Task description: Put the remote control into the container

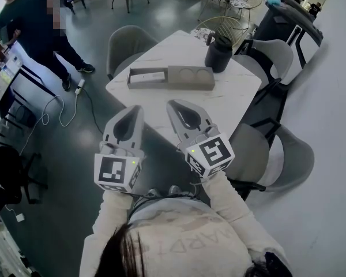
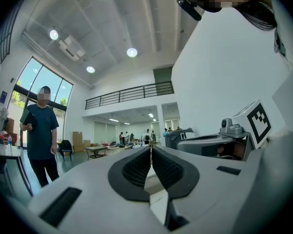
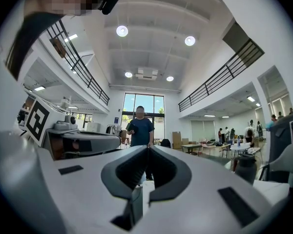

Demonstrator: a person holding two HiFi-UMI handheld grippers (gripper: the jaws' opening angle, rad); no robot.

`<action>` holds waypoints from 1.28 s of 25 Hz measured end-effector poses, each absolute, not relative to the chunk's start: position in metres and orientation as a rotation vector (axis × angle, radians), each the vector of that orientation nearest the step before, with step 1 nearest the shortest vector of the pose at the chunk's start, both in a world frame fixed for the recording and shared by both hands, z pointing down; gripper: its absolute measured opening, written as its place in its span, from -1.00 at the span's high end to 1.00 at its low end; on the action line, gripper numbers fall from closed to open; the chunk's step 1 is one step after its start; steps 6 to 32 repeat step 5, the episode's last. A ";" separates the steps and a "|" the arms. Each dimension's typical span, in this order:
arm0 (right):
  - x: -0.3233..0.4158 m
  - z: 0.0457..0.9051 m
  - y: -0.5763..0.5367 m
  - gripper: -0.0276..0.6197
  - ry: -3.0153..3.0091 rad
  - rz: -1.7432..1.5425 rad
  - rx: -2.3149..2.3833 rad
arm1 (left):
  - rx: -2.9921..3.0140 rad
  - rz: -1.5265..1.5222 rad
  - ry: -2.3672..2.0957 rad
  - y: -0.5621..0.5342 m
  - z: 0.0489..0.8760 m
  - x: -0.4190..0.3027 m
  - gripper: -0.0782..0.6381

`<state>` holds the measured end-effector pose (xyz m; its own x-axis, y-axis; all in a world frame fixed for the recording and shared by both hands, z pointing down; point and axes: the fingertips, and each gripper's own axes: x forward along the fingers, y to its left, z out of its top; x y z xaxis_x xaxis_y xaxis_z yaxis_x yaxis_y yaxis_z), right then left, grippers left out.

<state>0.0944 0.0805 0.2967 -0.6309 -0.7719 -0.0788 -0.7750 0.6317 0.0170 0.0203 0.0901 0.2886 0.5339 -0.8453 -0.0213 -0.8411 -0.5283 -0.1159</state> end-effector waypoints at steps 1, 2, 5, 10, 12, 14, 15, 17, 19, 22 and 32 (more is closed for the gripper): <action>0.094 0.297 0.081 0.85 2.779 0.074 -1.320 | -2.651 -0.056 1.464 0.090 0.289 0.020 0.74; 0.093 0.297 0.081 0.85 2.778 0.073 -1.320 | -2.651 -0.056 1.464 0.090 0.288 0.019 0.74; 0.091 0.297 0.082 0.85 2.779 0.076 -1.319 | -2.651 -0.052 1.466 0.091 0.288 0.017 0.74; 0.091 0.297 0.082 0.85 2.779 0.076 -1.319 | -2.651 -0.052 1.466 0.091 0.288 0.017 0.74; 0.091 0.297 0.082 0.85 2.779 0.076 -1.319 | -2.651 -0.052 1.466 0.091 0.288 0.017 0.74; 0.091 0.297 0.082 0.85 2.779 0.076 -1.319 | -2.651 -0.052 1.466 0.091 0.288 0.017 0.74; 0.091 0.297 0.082 0.85 2.779 0.076 -1.319 | -2.651 -0.052 1.466 0.091 0.288 0.017 0.74; 0.091 0.297 0.082 0.85 2.779 0.076 -1.319 | -2.651 -0.052 1.466 0.091 0.288 0.017 0.74; 0.091 0.297 0.082 0.85 2.779 0.076 -1.319 | -2.651 -0.052 1.466 0.091 0.288 0.017 0.74; 0.091 0.297 0.082 0.85 2.779 0.076 -1.319 | -2.651 -0.052 1.466 0.091 0.288 0.017 0.74; 0.091 0.297 0.082 0.85 2.779 0.076 -1.319 | -2.651 -0.052 1.466 0.091 0.288 0.017 0.74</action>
